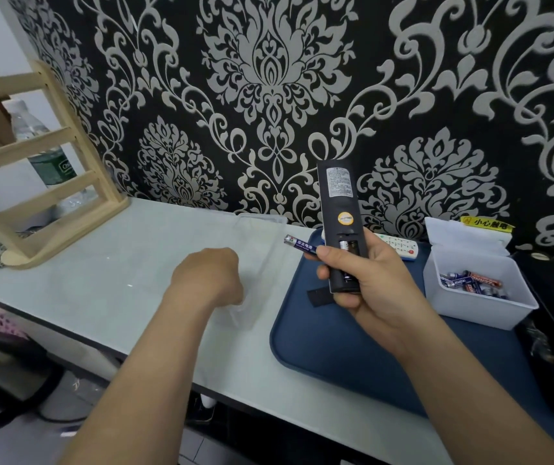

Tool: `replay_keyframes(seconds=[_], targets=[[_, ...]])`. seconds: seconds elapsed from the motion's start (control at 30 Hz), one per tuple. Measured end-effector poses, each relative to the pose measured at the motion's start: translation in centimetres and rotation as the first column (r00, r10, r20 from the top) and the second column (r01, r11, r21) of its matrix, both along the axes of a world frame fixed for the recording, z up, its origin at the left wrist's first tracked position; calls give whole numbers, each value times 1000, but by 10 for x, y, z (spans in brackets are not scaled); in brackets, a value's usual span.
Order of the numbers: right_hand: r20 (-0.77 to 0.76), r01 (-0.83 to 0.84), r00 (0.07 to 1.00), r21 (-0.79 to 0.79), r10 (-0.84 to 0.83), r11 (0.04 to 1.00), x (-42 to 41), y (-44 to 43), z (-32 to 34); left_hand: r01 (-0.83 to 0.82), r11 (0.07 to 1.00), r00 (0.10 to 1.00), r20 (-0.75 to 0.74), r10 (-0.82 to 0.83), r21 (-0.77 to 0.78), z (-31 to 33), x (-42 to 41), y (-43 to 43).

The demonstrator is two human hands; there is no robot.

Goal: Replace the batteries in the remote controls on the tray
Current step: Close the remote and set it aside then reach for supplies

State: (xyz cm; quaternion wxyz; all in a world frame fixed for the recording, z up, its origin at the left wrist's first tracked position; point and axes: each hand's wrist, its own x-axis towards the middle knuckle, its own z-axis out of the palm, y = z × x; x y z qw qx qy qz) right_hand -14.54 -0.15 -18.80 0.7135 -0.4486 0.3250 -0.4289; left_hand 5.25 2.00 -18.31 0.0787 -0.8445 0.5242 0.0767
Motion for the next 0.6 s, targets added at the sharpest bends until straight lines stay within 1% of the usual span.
replay_keyframes(seconds=[0.03,0.1,0.33,0.5,0.6], targets=[[-10,-4,1000,-1,4,1000,0,1,-1,9,999,1000,1,-9,35,0,-5,1],[-27,-26,999,-7,26,1000,-1,3,-1,18,998,1000,6,-18,56,0,-8,3],[-35,-63,997,-1,63,998,-1,6,-1,16,1000,997,81,-16,9,2,-6,10],[-33,-68,997,28,69,997,-2,11,-3,31,999,990,137,-32,9,2,-2,11],[16,-63,998,65,62,996,3,15,-5,72,997,975,209,-75,22,-2,-5,13]])
